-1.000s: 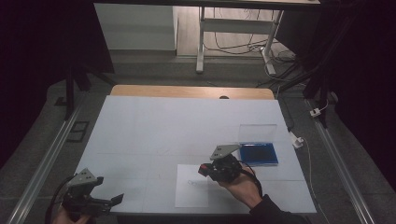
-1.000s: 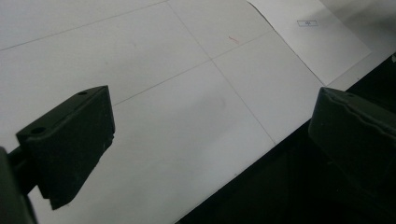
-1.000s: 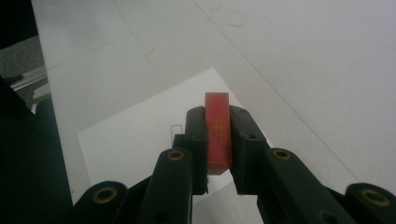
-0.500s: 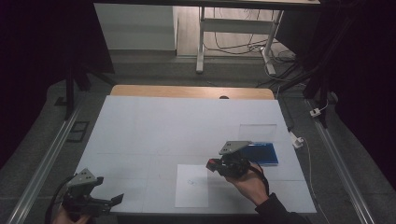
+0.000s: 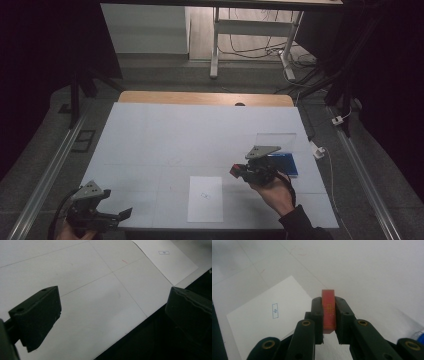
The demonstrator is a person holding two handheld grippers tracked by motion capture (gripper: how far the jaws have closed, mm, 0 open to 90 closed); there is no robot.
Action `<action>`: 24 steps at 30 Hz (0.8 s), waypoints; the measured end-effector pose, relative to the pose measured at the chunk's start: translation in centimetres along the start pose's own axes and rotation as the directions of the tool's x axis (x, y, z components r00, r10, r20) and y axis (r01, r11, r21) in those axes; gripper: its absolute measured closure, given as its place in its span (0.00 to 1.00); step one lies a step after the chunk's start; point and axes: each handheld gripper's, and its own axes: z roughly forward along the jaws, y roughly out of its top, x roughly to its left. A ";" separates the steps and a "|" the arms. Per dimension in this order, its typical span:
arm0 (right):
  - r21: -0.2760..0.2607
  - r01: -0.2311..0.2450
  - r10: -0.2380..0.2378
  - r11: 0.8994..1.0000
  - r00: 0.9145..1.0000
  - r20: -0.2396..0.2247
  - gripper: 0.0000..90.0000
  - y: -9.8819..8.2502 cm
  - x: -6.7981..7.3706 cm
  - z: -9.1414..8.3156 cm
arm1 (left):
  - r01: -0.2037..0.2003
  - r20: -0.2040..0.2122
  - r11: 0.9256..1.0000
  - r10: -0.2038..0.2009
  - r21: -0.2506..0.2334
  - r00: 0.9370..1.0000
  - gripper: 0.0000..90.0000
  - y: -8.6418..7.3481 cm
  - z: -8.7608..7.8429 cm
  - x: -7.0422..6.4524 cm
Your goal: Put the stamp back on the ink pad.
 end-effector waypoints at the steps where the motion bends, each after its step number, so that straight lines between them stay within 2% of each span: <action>1: -0.002 -0.007 0.007 1.000 1.000 0.002 0.88 0.0 -0.2 -0.1 | 0.000 0.000 1.000 0.000 0.000 1.000 0.01 0.0 0.0 0.0; 14: -0.023 -0.053 0.054 0.998 0.997 0.053 0.88 -0.6 -2.1 -1.4 | 0.000 0.001 1.000 0.000 0.000 1.000 0.01 0.0 0.0 0.0; 24: -0.023 -0.081 0.083 0.996 0.990 0.110 0.88 -1.2 -3.7 -2.2 | 0.000 0.001 1.000 0.000 0.000 1.000 0.01 0.0 0.0 0.0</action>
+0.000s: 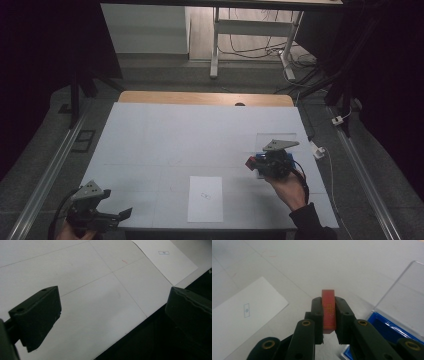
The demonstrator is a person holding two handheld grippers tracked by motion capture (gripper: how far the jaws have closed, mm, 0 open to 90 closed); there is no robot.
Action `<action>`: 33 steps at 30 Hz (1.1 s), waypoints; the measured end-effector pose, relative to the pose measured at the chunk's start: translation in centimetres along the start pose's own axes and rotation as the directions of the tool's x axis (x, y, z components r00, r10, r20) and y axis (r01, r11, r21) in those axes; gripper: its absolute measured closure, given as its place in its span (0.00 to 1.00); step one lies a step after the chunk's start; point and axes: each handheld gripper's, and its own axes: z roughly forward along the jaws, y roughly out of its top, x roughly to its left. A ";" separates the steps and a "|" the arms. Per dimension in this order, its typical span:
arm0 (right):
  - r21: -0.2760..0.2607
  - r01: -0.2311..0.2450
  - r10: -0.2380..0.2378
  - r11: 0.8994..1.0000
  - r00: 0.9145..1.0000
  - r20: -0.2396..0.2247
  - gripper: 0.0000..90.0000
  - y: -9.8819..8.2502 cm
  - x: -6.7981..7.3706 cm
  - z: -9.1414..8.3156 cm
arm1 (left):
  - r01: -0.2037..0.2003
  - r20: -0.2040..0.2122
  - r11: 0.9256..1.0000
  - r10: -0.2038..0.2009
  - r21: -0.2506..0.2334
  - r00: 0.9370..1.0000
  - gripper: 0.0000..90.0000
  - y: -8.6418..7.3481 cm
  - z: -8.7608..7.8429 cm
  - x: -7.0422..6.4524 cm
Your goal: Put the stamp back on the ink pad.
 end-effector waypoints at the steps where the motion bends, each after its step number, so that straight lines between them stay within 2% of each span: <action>1: 0.003 -0.001 0.001 1.000 1.000 0.008 0.88 0.0 -0.2 -0.1 | 0.000 0.000 1.000 0.000 0.000 1.000 0.01 0.0 0.0 0.0; 9: -0.003 -0.024 0.024 1.000 0.998 0.059 0.88 -0.5 -1.8 -0.8 | 0.000 0.000 1.000 0.000 0.000 1.000 0.01 0.0 0.0 0.0; 16: -0.004 -0.052 0.052 0.999 0.993 0.107 0.88 -1.0 -3.2 -1.4 | -0.001 0.000 1.000 0.001 -0.001 1.000 0.01 0.0 0.0 0.0; 33: 0.016 -0.115 0.110 0.993 0.973 0.205 0.88 -2.3 -6.3 -2.2 | -0.001 0.001 1.000 0.001 -0.001 1.000 0.01 0.0 0.0 0.0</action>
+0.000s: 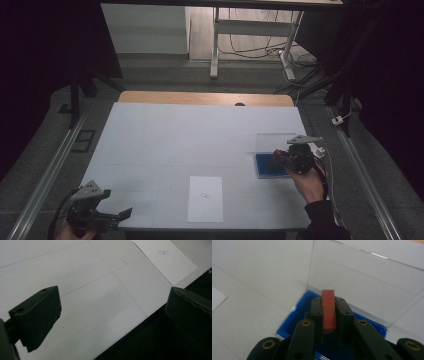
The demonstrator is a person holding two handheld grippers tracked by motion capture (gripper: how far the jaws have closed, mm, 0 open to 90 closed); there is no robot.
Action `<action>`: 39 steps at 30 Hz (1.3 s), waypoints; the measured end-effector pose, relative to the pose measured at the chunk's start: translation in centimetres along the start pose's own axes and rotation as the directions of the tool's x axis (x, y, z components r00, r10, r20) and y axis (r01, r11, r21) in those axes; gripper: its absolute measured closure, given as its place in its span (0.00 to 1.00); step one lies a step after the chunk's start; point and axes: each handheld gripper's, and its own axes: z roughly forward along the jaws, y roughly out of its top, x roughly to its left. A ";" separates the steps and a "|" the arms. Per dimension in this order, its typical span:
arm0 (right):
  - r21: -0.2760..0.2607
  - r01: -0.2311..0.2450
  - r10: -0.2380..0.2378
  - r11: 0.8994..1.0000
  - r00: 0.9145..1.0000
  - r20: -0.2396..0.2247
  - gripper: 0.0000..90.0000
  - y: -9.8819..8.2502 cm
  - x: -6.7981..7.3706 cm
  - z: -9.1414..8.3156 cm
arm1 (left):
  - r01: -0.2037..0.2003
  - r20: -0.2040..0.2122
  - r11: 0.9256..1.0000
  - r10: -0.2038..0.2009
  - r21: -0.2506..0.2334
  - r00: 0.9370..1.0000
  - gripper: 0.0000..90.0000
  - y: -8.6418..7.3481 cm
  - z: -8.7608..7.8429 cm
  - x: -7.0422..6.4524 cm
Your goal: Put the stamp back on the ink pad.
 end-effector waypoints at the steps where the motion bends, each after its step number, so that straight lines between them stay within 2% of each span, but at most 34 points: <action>1: 0.000 -0.004 0.004 1.000 1.000 0.006 0.88 -0.1 -0.2 0.0 | 0.000 0.000 1.000 0.000 0.000 1.000 0.01 0.0 0.0 0.0; 8: 0.013 -0.025 0.025 1.000 0.999 0.029 0.88 -0.5 -1.1 -0.1 | 0.000 0.000 1.000 0.000 0.001 1.000 0.01 0.0 0.0 0.0; 17: 0.067 0.006 -0.007 0.998 1.000 0.018 0.88 -0.8 -0.8 0.9 | 0.000 0.001 1.000 0.000 0.001 1.000 0.01 0.0 0.0 0.0; 30: 0.115 0.012 -0.012 0.993 1.000 -0.005 0.88 -1.2 -0.9 2.1 | -0.002 0.000 1.000 0.002 0.003 1.000 0.01 0.0 0.0 0.0; 39: 0.101 -0.004 0.005 0.995 1.000 -0.011 0.84 -1.2 -1.1 2.0 | -0.001 0.001 1.000 0.001 0.003 1.000 0.01 0.0 0.0 0.0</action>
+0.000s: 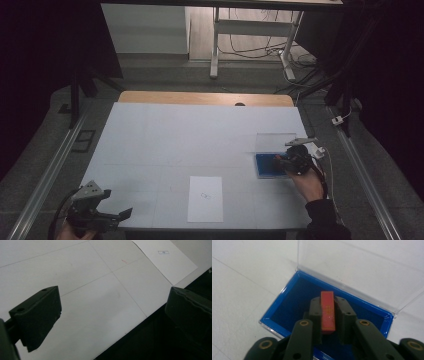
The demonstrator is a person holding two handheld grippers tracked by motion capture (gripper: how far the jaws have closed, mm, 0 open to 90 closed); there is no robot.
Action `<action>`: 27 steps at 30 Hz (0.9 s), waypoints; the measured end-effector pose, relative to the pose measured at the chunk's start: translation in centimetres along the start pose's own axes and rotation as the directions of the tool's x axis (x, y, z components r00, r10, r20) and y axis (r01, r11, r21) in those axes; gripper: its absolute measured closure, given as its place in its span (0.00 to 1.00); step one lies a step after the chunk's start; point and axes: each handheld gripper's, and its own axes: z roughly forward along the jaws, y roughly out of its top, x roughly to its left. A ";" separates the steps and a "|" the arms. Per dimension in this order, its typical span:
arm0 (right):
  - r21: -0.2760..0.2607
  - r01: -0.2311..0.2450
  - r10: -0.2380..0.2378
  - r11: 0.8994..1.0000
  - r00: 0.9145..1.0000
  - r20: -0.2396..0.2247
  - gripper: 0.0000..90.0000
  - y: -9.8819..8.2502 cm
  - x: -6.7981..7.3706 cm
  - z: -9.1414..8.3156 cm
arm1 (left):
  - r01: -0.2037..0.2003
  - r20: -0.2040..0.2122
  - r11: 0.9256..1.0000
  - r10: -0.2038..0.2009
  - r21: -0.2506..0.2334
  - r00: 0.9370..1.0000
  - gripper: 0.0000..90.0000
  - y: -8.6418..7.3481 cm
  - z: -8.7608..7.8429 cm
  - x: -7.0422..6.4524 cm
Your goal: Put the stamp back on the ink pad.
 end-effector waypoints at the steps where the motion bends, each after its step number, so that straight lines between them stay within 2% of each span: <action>1: -0.007 -0.001 0.001 1.000 1.000 0.001 0.83 0.0 0.0 -0.1 | 0.000 0.000 1.000 0.000 0.000 1.000 0.01 0.0 0.0 0.0; 12: -0.083 -0.010 0.010 0.996 1.000 -0.002 0.68 0.5 0.6 -1.6 | 0.001 0.000 1.000 -0.001 -0.001 1.000 0.01 0.0 0.0 0.0; 27: -0.133 -0.029 0.021 0.991 0.998 -0.062 0.33 0.7 2.6 -2.7 | 0.006 0.000 1.000 -0.006 -0.003 1.000 0.01 0.0 0.0 0.0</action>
